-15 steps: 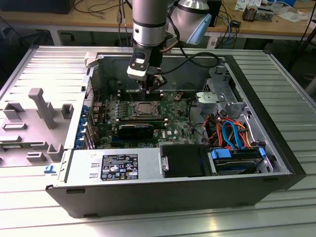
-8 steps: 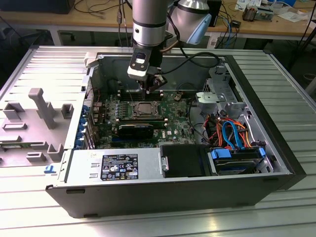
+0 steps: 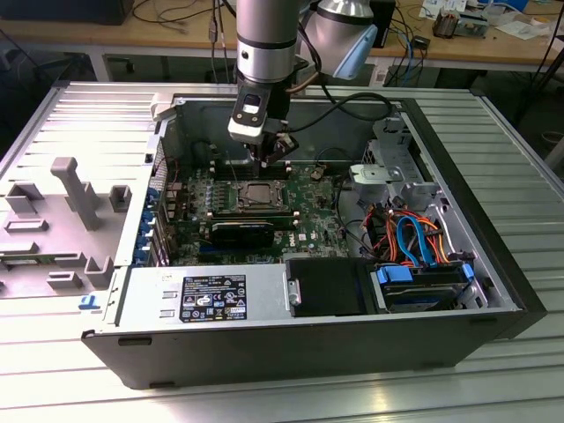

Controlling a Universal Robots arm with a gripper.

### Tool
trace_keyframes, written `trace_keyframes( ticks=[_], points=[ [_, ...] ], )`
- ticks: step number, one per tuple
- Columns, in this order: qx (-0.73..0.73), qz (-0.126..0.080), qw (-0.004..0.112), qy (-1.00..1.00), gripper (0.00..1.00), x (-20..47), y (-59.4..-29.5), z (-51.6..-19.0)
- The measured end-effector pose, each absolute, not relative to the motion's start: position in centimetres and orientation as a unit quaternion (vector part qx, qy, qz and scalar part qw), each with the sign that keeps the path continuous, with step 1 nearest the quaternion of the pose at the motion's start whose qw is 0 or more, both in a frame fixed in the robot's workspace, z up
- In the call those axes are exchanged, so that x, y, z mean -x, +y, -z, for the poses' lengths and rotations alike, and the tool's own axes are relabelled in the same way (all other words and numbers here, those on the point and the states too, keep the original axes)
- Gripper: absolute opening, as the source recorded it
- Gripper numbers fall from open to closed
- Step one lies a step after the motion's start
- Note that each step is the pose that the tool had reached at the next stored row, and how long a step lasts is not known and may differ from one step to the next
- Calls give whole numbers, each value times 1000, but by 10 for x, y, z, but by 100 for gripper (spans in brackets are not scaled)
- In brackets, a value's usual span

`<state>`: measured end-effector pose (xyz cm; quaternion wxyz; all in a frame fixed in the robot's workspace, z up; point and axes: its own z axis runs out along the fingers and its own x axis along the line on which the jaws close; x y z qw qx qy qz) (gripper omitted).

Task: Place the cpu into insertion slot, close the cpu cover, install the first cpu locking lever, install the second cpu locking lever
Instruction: 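Install the first cpu locking lever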

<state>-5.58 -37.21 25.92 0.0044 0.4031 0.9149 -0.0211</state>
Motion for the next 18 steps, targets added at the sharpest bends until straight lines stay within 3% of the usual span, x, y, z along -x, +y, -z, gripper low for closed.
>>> trace_keyframes(
  ticks=[18],
  points=[
    [-390, 21, 5, 920, 11, 56, -372, -259]
  ],
)
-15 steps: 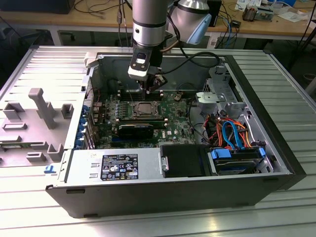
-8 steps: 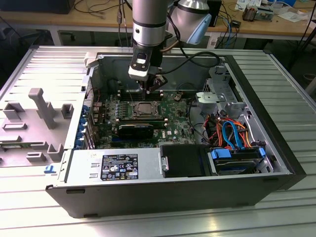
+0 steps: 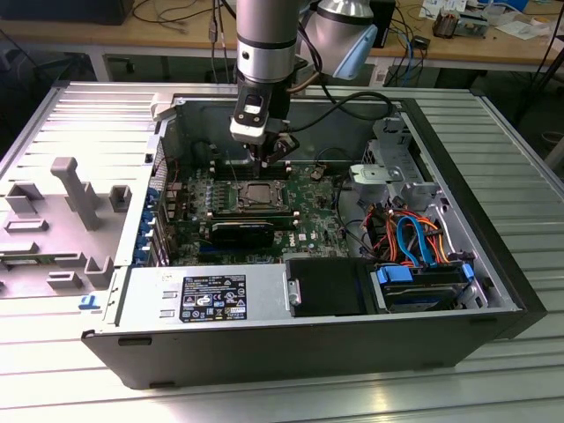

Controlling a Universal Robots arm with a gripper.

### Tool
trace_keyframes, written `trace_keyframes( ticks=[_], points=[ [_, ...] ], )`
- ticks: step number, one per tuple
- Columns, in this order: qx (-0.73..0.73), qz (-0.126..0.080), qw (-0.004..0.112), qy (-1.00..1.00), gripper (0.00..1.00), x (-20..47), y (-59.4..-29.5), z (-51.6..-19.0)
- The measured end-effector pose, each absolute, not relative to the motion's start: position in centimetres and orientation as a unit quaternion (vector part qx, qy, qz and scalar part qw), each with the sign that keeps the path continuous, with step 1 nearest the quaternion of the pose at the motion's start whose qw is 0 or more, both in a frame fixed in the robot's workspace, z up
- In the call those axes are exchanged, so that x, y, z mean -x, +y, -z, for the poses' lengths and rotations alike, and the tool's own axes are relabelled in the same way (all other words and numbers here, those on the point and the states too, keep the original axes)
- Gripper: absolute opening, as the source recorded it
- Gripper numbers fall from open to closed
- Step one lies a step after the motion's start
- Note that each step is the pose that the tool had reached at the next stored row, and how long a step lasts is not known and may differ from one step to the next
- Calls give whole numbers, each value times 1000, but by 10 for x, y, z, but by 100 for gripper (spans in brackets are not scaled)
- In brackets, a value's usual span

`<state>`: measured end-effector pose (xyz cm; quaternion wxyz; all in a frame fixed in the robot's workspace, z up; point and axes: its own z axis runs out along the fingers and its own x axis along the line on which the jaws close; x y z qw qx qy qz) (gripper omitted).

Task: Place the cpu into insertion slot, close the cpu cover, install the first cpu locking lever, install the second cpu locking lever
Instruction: 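Install the first cpu locking lever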

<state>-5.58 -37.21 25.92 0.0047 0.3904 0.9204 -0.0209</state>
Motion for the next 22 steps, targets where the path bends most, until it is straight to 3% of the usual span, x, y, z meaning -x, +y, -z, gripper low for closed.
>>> trace_keyframes(
  ticks=[22],
  points=[
    [-376, 21, 5, 926, 11, 56, -372, -259]
  ],
)
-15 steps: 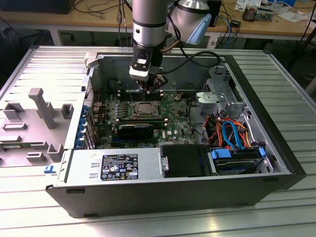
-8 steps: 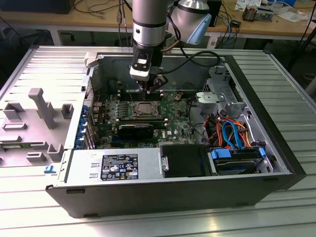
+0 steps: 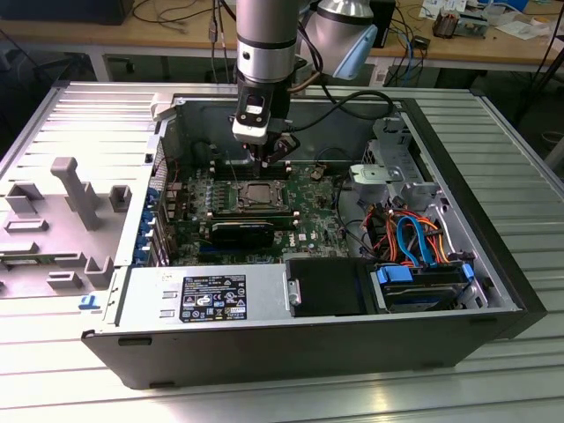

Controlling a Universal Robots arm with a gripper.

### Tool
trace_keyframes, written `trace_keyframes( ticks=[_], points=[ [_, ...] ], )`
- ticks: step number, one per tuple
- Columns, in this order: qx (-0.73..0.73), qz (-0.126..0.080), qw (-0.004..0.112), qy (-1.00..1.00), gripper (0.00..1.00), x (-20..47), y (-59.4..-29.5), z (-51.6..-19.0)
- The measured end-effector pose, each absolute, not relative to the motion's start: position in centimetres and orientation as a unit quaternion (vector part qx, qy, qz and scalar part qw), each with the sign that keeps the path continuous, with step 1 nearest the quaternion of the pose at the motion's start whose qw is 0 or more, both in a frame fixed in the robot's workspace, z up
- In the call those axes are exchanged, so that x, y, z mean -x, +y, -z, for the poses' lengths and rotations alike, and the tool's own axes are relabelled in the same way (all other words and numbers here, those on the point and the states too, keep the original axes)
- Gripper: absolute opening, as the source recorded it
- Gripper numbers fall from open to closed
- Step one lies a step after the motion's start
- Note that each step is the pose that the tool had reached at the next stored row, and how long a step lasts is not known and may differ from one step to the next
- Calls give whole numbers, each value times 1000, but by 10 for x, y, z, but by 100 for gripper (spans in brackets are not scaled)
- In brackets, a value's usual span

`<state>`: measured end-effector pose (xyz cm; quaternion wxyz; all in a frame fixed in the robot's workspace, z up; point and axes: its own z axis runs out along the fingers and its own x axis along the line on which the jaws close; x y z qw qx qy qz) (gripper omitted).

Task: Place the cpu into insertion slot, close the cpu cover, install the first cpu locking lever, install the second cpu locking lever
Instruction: 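Install the first cpu locking lever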

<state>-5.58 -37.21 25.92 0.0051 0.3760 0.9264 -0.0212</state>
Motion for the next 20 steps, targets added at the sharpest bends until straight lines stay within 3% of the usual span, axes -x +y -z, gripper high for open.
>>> trace_keyframes(
  ticks=[20],
  points=[
    [-348, 22, 6, 937, 11, 57, -372, -266]
  ],
)
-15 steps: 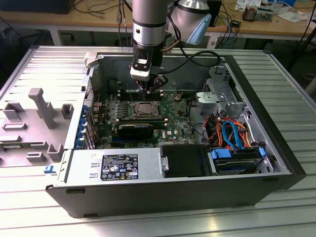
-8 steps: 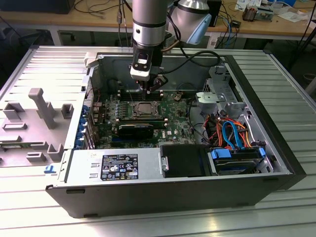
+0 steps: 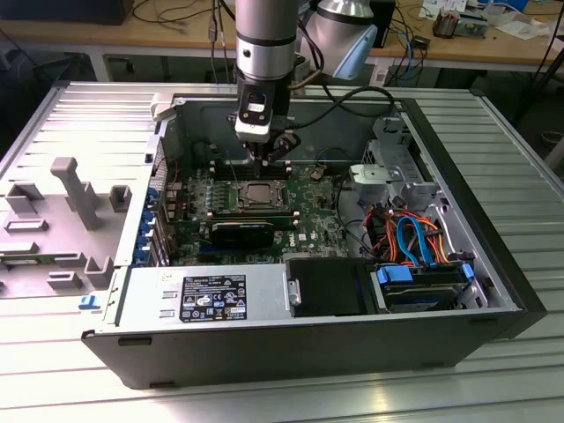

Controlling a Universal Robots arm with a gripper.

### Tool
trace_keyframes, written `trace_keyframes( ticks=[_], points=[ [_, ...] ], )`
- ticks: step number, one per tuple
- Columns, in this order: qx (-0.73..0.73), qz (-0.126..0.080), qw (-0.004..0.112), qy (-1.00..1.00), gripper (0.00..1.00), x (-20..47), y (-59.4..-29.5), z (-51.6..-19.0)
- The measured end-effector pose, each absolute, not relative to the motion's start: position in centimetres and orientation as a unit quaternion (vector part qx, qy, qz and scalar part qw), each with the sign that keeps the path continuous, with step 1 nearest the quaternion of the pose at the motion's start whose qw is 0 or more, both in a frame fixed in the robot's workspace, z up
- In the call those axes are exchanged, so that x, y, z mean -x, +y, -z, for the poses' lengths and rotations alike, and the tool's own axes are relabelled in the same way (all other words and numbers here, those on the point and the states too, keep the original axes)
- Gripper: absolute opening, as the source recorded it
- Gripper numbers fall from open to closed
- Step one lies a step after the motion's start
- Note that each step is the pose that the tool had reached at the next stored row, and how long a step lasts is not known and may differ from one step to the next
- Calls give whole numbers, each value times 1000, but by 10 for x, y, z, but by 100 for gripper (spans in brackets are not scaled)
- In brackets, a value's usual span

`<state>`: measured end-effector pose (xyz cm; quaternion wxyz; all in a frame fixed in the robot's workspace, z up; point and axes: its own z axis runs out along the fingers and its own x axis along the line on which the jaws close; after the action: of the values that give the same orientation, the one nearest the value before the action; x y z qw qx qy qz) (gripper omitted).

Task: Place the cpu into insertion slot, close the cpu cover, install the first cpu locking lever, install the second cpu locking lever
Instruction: 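Install the first cpu locking lever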

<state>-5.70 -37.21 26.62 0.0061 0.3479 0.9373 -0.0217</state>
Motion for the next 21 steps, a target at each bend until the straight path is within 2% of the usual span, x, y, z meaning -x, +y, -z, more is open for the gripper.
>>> trace_keyframes(
  ticks=[6, 21],
  points=[
    [-303, 21, 7, 953, 11, 59, -372, -271],
    [-303, 20, 7, 953, 11, 75, -372, -270]
  ],
)
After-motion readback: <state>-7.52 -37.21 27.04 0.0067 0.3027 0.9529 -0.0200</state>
